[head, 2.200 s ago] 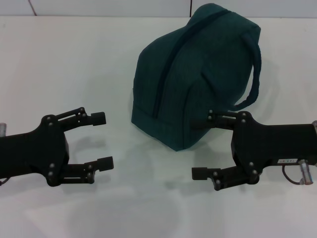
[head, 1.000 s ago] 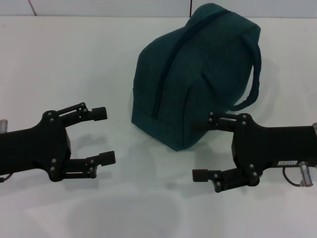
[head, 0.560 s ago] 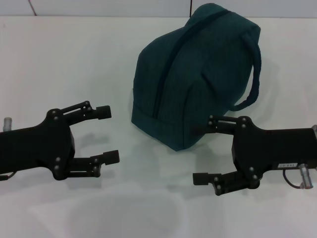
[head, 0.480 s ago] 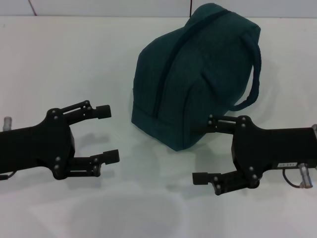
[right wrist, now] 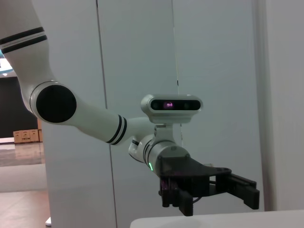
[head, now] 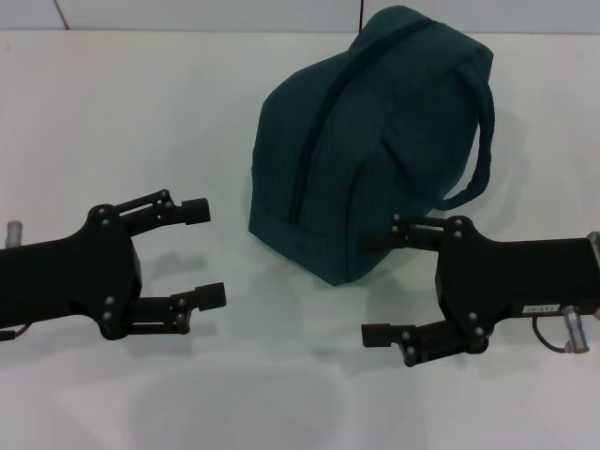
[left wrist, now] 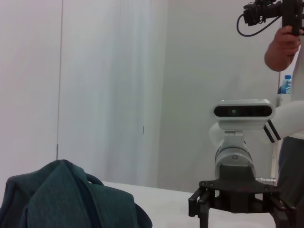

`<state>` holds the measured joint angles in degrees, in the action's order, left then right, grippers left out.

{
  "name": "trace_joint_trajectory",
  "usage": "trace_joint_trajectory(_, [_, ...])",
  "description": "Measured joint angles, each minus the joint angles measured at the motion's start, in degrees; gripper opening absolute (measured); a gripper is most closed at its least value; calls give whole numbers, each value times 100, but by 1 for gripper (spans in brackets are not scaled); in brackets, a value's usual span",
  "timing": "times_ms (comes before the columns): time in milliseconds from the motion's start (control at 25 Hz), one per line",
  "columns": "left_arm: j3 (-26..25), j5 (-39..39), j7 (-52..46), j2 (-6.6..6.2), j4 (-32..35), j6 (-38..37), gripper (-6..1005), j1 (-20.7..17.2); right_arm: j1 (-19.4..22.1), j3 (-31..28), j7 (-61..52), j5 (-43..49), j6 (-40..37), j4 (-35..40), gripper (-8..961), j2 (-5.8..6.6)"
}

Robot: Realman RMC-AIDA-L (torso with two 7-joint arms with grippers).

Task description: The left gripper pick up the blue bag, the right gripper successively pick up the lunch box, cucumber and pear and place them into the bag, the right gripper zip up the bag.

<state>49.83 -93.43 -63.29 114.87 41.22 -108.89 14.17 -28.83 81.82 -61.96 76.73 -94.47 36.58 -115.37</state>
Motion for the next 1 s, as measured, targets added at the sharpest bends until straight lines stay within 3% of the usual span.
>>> trace_joint_trajectory(1000, [24,0,-29,18,0,0,887,4,34,0,0,-19,9,-20,886,-3])
